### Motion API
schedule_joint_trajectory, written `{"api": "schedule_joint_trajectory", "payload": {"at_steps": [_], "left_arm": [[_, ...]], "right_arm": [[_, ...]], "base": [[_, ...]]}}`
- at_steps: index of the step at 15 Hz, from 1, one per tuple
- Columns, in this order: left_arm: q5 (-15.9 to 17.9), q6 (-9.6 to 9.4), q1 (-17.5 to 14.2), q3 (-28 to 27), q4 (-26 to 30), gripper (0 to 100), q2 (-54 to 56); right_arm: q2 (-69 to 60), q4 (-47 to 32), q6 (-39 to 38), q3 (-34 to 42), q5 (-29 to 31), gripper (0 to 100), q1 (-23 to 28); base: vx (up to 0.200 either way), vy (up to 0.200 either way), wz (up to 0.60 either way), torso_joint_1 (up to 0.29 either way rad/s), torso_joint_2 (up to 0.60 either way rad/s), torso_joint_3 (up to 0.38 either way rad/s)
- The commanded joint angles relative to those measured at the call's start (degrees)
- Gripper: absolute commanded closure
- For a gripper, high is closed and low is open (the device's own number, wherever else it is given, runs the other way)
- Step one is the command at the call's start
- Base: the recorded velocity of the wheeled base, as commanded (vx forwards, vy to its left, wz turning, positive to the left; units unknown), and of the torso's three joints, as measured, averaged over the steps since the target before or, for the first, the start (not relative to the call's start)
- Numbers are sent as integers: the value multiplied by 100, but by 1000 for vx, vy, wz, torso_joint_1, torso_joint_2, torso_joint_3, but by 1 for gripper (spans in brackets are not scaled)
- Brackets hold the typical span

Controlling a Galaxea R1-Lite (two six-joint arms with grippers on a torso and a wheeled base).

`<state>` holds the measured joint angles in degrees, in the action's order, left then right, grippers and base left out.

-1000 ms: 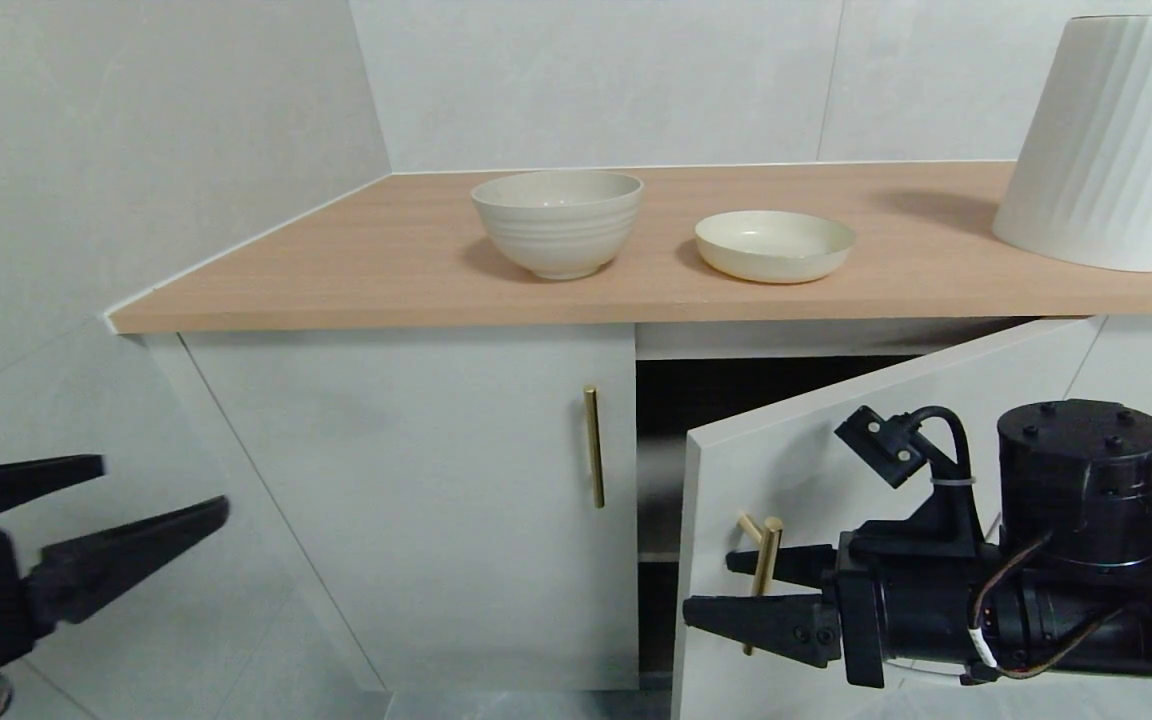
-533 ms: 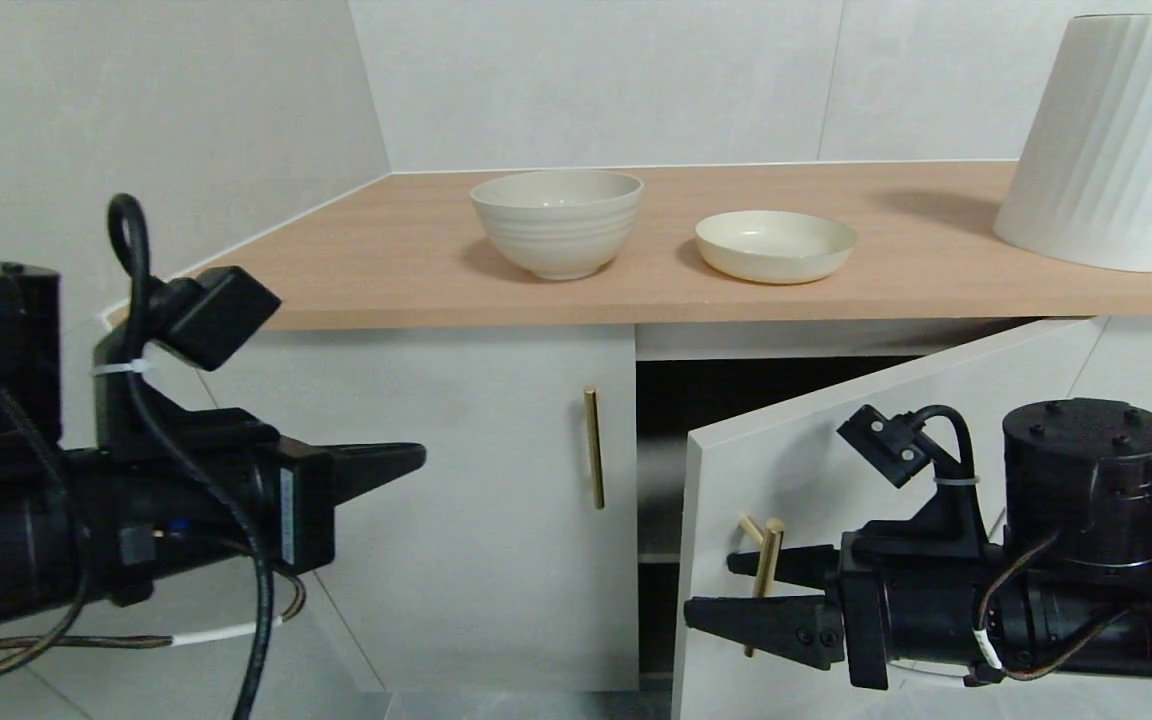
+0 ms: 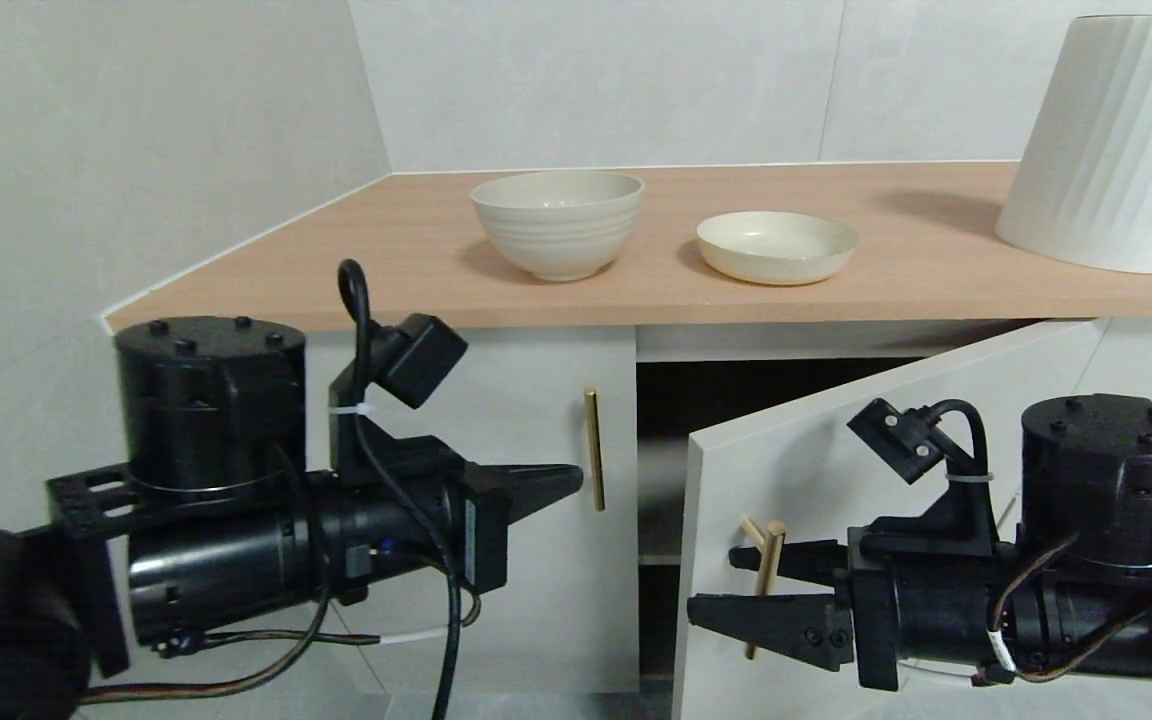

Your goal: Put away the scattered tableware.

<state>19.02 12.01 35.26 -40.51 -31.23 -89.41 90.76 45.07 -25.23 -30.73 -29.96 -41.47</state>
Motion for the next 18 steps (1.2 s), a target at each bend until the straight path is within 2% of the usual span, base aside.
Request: {"api": "schedule_joint_trajectory", "payload": {"at_steps": [1, 2, 3, 4, 5, 8, 9, 10, 16, 18], "left_arm": [[129, 3, 131, 105, -612, 100, -842], [137, 21, 166, 122, -788, 100, -938], [155, 399, 324, 140, -1324, 100, -1255], [146, 654, 438, 113, -1588, 100, -1439], [155, 812, 500, 61, -1974, 100, -1685], [58, 803, 526, -10, -2853, 100, -2468], [-82, 830, 667, -18, -3055, 100, -2564], [-205, 830, 711, -54, -3117, 100, -2564], [-223, 830, 728, -89, -3249, 100, -2643], [-197, 830, 737, -71, -3715, 100, -2828]], "right_arm": [[-111, -16, 1, 6, 8, 0, -1], [-111, -16, 1, 6, 8, 0, -1], [-111, -16, 1, -3, 8, 0, -1], [-102, -16, 1, 6, 8, 0, -1], [-102, -16, 1, -3, 8, 0, -1], [-102, -24, 1, 6, 8, 0, -1], [-102, -24, 1, 15, 8, 0, -1], [-102, -24, 10, 15, 8, 0, -1], [-102, -24, 10, 15, 8, 0, -1], [-111, -33, 10, 59, 17, 0, 60]], "base": [[0, 0, 0, 0, 0, 0], [0, 0, 0, 0, 0, 0], [0, 0, 0, 0, 0, 0], [0, 0, 0, 0, 0, 0], [0, 0, 0, 0, 0, 0], [0, 0, 0, 0, 0, 0], [0, 0, 0, 0, 0, 0], [0, 0, 0, 0, 0, 0], [0, 0, 0, 0, 0, 0], [0, 0, 0, 0, 0, 0]]}}
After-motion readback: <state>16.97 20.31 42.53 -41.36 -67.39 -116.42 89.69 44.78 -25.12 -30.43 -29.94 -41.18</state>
